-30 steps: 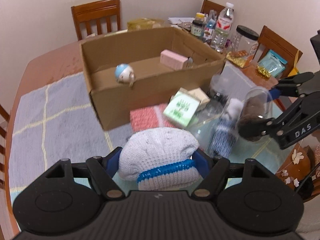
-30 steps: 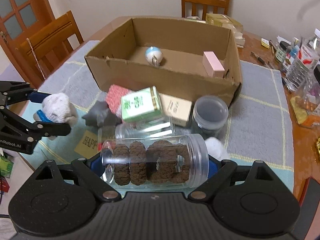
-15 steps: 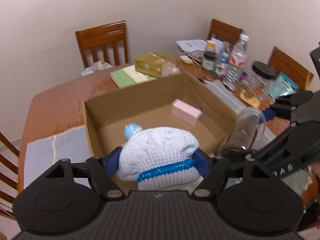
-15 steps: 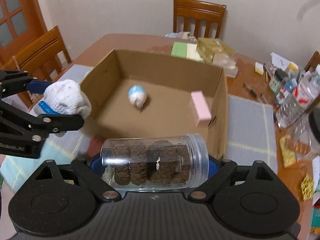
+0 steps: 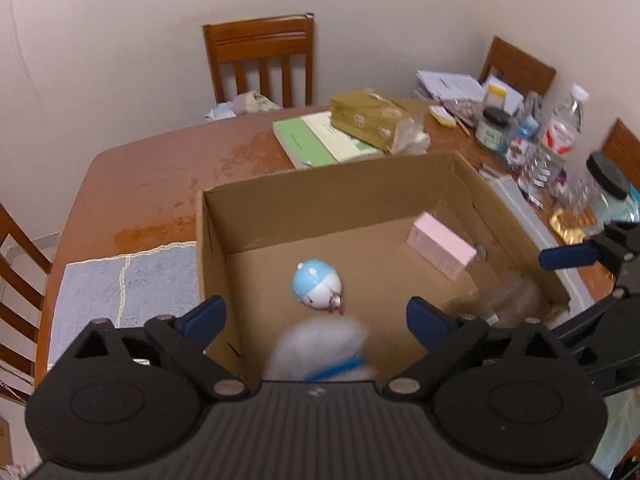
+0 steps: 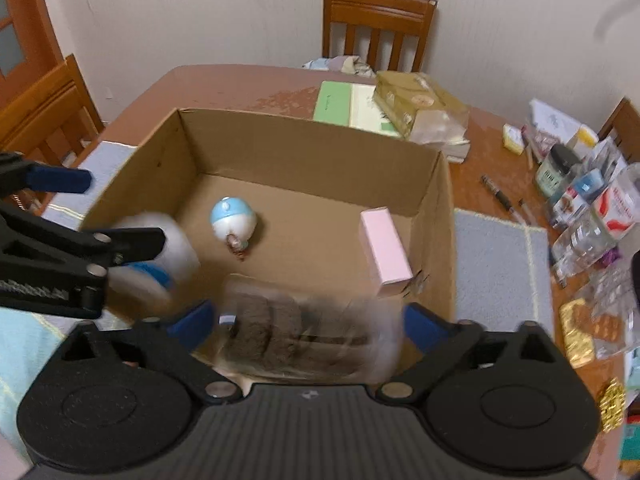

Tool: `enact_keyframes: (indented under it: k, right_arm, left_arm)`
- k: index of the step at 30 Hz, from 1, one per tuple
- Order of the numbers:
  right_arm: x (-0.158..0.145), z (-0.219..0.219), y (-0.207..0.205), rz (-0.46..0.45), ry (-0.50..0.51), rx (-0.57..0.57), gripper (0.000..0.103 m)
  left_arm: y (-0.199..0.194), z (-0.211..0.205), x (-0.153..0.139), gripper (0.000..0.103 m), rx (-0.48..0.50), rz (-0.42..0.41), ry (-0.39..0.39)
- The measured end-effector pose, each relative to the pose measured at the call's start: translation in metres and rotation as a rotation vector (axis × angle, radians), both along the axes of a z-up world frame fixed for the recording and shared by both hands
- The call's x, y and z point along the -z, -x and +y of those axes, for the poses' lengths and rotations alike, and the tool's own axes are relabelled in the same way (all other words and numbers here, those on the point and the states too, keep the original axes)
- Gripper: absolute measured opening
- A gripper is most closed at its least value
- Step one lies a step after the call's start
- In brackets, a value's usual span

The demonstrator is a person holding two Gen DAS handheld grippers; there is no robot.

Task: Organize objects
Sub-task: 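Carry the sock and cookie jar into the cardboard box and release both, then return both tools to the pile and grasp the second white sock with the right tool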

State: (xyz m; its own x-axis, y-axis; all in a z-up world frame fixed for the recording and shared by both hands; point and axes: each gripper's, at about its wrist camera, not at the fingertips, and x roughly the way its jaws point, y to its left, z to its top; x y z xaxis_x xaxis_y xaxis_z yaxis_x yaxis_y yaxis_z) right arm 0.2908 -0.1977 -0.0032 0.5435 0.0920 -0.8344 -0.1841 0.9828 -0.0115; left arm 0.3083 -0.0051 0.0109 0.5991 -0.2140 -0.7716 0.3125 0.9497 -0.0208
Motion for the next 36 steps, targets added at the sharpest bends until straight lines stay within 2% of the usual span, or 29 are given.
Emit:
enact_keyframes:
  k: [3,8,15,18,28,36]
  right_arm:
    - [-0.002,-0.002,0.0,-0.004,-0.009,-0.003,0.103]
    - [-0.009,-0.008,0.008,-0.009,-0.011,0.018,0.103]
    - [-0.011,-0.016,0.045,-0.055,-0.002,0.02,0.103]
    - [-0.007,-0.022,0.065,-0.067,0.009,0.054,0.103]
    - [0.013,-0.042,0.121,-0.087,-0.076,0.163,0.103]
    - [0.042,-0.058,0.15,-0.027,-0.078,0.157,0.103]
  left_arm:
    - [0.002,0.002,-0.005,0.097,0.0,-0.011,0.005]
    - [0.016,0.001,-0.017,0.098,0.019,-0.039,-0.031]
    - [0.051,0.002,-0.018,0.1,0.047,-0.072,-0.053]
    - [0.07,0.003,-0.01,0.1,0.036,-0.07,-0.054]
    - [0.13,0.007,0.027,0.1,-0.022,-0.066,-0.059]
    - [0.168,0.004,0.051,0.1,-0.1,-0.04,-0.101]
